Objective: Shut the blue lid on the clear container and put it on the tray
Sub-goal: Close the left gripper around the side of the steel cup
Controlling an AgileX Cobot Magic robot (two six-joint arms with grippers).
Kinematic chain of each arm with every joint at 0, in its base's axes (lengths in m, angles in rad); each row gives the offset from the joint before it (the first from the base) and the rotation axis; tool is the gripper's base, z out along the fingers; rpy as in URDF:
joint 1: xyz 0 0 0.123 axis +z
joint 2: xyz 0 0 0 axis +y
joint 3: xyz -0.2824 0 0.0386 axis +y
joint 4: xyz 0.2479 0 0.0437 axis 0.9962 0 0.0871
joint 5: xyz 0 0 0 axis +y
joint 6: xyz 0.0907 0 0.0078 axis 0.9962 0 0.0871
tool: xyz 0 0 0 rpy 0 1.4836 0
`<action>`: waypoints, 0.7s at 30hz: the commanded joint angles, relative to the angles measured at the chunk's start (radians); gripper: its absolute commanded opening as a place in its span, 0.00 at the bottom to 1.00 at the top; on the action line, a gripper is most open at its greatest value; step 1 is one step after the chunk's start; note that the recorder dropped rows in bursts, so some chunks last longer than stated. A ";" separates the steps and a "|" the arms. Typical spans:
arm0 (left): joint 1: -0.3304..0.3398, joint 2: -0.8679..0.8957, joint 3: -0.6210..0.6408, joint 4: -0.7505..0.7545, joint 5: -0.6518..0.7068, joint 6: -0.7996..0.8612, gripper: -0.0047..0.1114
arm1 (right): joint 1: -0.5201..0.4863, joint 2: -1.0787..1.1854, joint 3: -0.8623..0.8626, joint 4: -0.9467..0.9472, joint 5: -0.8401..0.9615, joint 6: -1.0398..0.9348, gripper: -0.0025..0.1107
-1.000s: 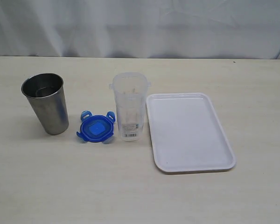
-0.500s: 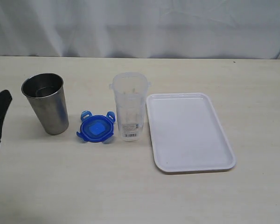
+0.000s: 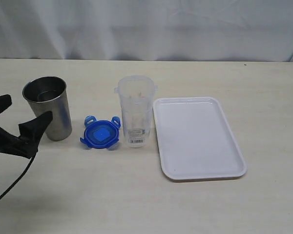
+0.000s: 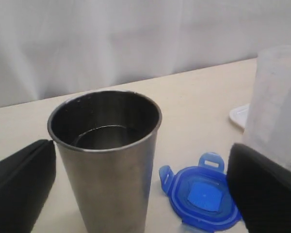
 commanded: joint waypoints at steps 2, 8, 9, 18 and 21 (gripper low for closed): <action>0.003 0.111 -0.060 0.007 -0.009 0.019 0.80 | -0.007 -0.005 0.002 0.000 0.002 -0.005 0.06; 0.003 0.225 -0.126 0.007 0.005 0.022 0.80 | -0.007 -0.005 0.002 0.000 0.002 -0.005 0.06; 0.003 0.243 -0.140 0.007 0.005 0.022 0.80 | -0.007 -0.005 0.002 0.000 0.002 -0.005 0.06; 0.003 0.383 -0.258 0.005 0.006 0.022 0.80 | -0.007 -0.005 0.002 0.000 0.002 -0.005 0.06; 0.003 0.420 -0.276 0.005 -0.010 0.022 0.80 | -0.007 -0.005 0.002 0.000 0.002 -0.005 0.06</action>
